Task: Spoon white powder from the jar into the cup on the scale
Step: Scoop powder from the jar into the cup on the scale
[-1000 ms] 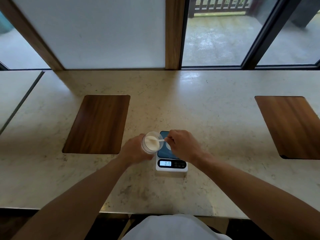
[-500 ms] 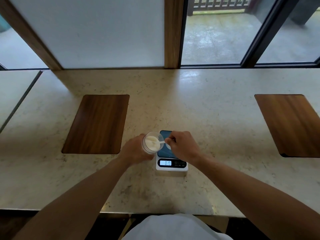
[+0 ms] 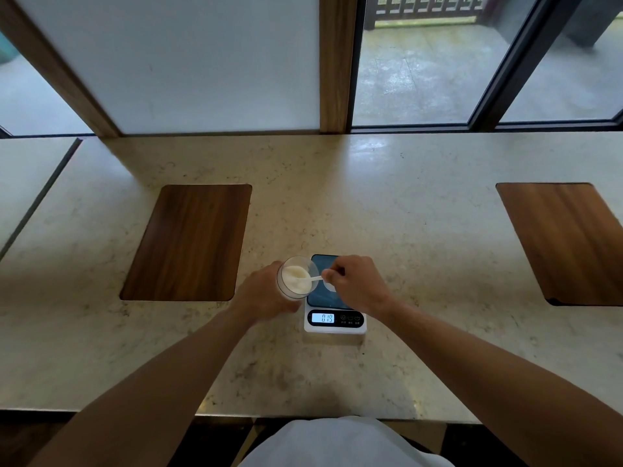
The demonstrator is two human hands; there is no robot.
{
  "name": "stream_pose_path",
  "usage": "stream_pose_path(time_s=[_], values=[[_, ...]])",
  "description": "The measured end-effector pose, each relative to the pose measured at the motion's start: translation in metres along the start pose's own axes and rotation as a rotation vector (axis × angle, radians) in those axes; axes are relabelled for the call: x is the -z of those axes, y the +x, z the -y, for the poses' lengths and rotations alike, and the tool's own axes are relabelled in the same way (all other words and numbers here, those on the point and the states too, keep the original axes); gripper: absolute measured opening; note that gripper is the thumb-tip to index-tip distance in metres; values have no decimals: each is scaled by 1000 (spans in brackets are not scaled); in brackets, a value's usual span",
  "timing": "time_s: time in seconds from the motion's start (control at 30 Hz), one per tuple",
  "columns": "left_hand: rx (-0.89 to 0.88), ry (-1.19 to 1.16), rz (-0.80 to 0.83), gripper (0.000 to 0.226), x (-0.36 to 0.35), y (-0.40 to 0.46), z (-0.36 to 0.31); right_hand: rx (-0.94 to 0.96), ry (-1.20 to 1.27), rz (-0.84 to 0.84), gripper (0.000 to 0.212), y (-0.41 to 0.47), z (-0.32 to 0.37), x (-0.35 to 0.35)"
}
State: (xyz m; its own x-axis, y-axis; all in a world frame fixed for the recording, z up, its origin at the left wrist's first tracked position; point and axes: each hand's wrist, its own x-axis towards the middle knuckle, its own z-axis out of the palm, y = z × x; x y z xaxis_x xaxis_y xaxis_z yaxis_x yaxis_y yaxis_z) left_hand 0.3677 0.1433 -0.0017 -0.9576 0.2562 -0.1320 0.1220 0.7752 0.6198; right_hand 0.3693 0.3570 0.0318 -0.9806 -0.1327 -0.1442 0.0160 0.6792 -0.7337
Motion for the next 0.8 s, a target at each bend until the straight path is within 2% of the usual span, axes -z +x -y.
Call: stream_pose_path(time_s=[0.5, 0.8], values=[[22, -20, 27, 72, -4, 6, 6, -38, 28, -22, 27, 0, 0, 7], [63, -52, 63, 64, -5, 11, 3, -83, 45, -52, 23, 3, -3, 14]])
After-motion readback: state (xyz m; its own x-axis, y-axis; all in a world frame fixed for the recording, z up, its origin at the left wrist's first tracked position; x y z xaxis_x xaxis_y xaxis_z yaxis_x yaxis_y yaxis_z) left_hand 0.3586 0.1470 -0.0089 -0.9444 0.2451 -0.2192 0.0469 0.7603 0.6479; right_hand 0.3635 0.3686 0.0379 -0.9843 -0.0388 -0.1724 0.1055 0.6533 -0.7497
